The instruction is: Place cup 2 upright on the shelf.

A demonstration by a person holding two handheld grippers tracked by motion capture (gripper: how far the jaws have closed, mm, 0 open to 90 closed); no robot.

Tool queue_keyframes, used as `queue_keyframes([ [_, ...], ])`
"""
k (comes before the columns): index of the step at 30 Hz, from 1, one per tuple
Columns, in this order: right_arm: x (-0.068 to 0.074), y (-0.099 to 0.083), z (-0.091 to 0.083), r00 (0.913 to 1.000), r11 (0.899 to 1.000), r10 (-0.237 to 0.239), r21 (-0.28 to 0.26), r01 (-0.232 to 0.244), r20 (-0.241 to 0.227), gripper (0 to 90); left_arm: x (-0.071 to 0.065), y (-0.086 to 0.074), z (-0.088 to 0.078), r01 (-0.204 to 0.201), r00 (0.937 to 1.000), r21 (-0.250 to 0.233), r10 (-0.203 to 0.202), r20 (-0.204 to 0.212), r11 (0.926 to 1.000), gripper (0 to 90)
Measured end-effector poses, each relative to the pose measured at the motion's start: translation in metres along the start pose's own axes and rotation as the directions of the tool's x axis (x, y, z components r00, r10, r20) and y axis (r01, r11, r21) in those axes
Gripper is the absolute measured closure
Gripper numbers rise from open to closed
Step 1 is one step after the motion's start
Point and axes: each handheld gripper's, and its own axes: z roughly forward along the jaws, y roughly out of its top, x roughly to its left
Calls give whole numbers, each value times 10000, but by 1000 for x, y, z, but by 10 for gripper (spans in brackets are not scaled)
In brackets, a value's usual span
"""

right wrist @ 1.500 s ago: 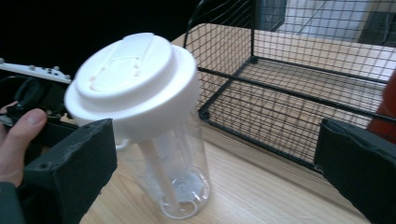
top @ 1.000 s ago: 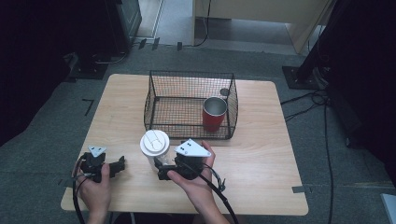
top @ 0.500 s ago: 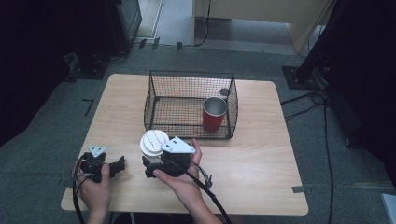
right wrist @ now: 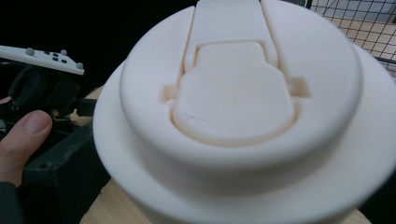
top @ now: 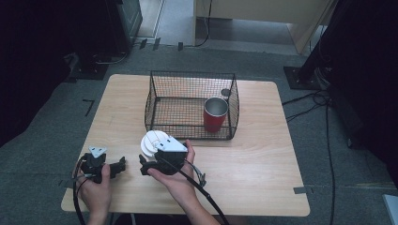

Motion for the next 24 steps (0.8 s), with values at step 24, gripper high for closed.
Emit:
queue_keyframes([
  [24, 6, -8, 2, 9929, 9954, -855, -355, 887, 823, 163, 0, 0, 0, -12, 10000, 1, 12, -6, 10000, 0],
])
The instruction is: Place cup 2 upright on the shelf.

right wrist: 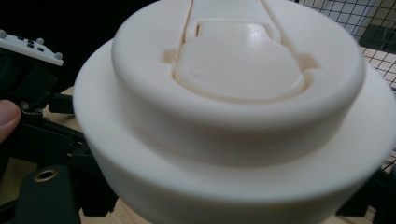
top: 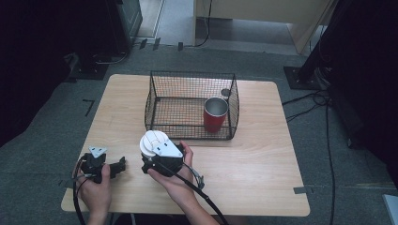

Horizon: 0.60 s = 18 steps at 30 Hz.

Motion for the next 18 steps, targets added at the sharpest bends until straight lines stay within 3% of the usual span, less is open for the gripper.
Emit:
queue_keyframes([
  [18, -2, 1, -5, 10000, 9993, -43, -384, 44, 30, 164, 0, 0, 0, 13, 10000, 0, -13, 5, 10000, 0],
])
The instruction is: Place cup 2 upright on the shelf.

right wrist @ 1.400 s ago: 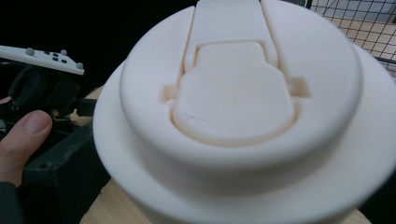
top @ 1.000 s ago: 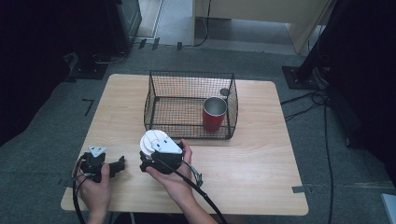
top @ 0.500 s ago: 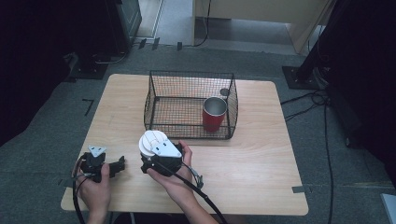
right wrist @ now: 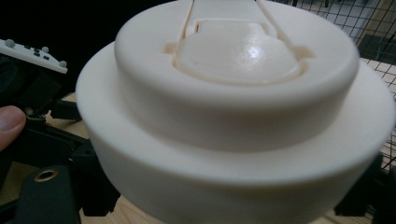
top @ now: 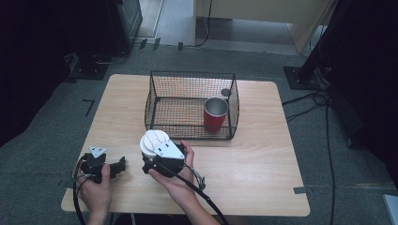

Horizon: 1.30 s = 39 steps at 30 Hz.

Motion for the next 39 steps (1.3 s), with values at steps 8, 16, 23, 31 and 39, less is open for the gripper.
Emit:
queue_keyframes([
  [8, -5, 7, -7, 10000, 9995, 8, -331, -5, 79, 164, 0, 0, 0, 1, 10000, -11, -2, -4, 10000, 0],
  [16, -8, 17, -13, 9999, 9982, 7, -592, 1, 139, 164, 0, 0, 0, 3, 10000, -6, -3, -2, 10000, 0],
  [23, -11, 27, -18, 9998, 9969, -86, -776, 99, 183, 164, 0, 0, 0, -2, 10000, 5, 2, 1, 10000, 0],
  [31, -19, 43, -23, 9996, 9940, -24, -1093, 56, 295, 164, 0, 0, 0, 0, 10000, 4, 0, -1, 10000, 0],
  [39, -30, 63, -28, 9985, 9892, -39, -1461, 119, 551, 164, 0, 0, 0, -12, 10000, 15, 12, -1, 10000, 0],
])
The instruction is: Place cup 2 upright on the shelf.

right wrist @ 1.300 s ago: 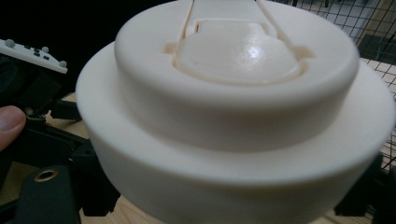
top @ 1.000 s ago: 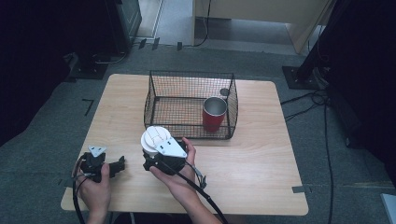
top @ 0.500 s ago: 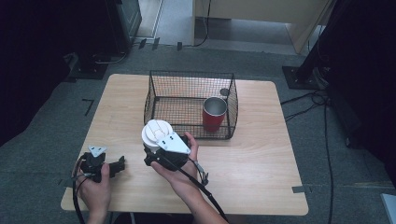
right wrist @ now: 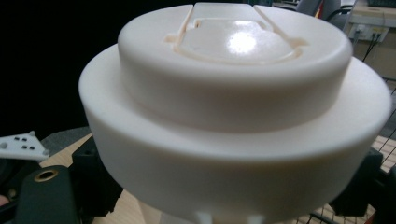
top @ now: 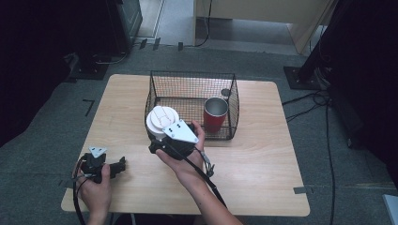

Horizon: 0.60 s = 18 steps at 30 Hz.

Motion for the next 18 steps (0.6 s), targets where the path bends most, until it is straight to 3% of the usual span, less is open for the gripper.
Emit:
queue_keyframes([
  [11, -16, 29, 1, 9993, 9976, -163, -671, 185, 338, 164, 0, 0, 0, -24, 10000, 18, 24, 1, 10000, 0],
  [18, -26, 42, 7, 9992, 9962, -14, -870, 49, 406, 164, 0, 0, 0, -11, 10000, 21, 11, 10, 10000, 0],
])
